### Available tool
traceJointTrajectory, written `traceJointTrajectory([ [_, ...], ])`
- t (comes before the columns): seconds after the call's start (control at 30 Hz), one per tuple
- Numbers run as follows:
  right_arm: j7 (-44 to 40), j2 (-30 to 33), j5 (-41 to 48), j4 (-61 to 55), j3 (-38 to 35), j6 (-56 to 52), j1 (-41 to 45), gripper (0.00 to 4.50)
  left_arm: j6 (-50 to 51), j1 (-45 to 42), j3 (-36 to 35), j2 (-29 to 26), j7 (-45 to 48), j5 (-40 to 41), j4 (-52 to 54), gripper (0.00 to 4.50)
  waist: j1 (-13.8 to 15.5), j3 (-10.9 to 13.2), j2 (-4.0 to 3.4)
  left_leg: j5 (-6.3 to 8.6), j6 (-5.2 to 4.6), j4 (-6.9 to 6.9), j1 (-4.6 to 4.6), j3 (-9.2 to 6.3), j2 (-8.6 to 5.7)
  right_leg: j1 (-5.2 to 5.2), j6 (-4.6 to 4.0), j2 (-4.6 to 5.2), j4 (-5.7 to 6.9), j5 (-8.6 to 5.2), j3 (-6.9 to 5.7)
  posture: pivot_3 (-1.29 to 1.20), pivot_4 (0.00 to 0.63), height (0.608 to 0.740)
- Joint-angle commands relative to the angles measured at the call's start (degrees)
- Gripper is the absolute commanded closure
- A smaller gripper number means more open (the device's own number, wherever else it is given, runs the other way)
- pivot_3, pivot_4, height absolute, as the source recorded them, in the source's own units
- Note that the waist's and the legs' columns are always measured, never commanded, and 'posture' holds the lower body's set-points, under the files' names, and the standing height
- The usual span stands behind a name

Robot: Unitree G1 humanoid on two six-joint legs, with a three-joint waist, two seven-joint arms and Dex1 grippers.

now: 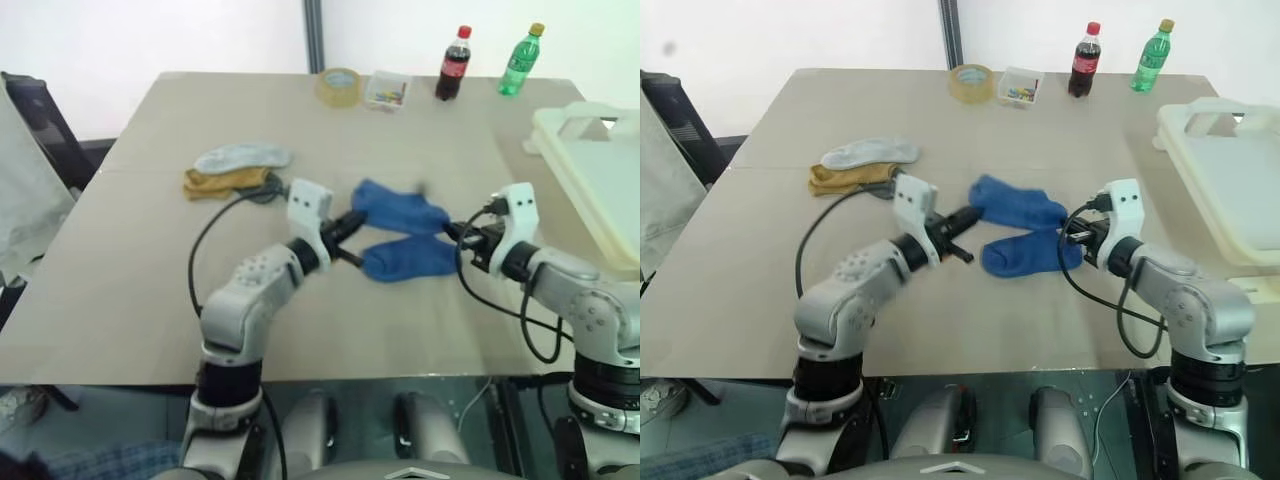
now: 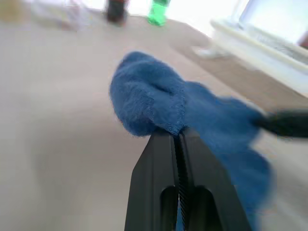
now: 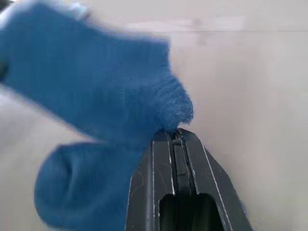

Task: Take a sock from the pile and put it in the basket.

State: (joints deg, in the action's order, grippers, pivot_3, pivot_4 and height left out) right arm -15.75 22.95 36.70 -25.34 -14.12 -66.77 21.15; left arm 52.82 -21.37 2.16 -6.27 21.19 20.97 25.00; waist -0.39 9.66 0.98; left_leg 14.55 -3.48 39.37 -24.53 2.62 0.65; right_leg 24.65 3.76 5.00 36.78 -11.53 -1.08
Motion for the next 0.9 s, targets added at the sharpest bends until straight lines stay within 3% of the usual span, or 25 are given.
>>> traceJointTrajectory([
  [0.03, 0.9, 1.3, 2.4, -5.0, -2.4, -3.0, -0.3, 4.5, 5.9, 1.3, 2.5, 1.4, -3.0, 2.5, 7.0, 4.45, -0.3, 0.0, -0.01, -0.02, -0.01, 0.03, 0.08, 0.02, 0.0, -0.05, -0.01, -0.06, 0.03, -0.01, 0.03, 0.0, 0.15, 0.74],
  [0.2, 1.7, 2.9, 2.8, -6.1, -2.9, -5.7, -0.9, 4.5, 6.7, 2.7, 6.8, -0.7, -5.4, -0.8, 4.5, 4.45, -0.4, 0.0, -0.02, -0.01, -0.02, -0.09, 0.71, 0.16, -0.04, -0.54, -0.15, -0.2, -0.03, -0.12, 0.19, 0.0, 0.15, 0.74],
  [0.57, 2.4, 3.9, 0.2, -5.9, -0.3, -3.5, -2.9, 4.5, 3.5, 5.4, 8.6, 2.9, -9.5, -2.0, 2.8, 4.45, -0.1, 0.0, -0.01, 0.02, -0.08, -0.1, 0.67, 0.16, -0.04, -0.61, -0.21, -0.11, -0.21, -0.16, 0.2, 0.0, 0.15, 0.74],
  [0.9, 2.7, 2.9, -1.0, -4.5, 1.2, -0.9, 0.3, 4.5, -1.2, 6.8, 11.0, 0.7, -7.6, -1.8, 5.0, 4.45, -0.2, 0.0, -0.01, 0.03, -0.08, -0.12, 0.68, 0.15, -0.01, -0.61, -0.23, -0.11, -0.23, -0.17, 0.19, 0.0, 0.15, 0.74],
])
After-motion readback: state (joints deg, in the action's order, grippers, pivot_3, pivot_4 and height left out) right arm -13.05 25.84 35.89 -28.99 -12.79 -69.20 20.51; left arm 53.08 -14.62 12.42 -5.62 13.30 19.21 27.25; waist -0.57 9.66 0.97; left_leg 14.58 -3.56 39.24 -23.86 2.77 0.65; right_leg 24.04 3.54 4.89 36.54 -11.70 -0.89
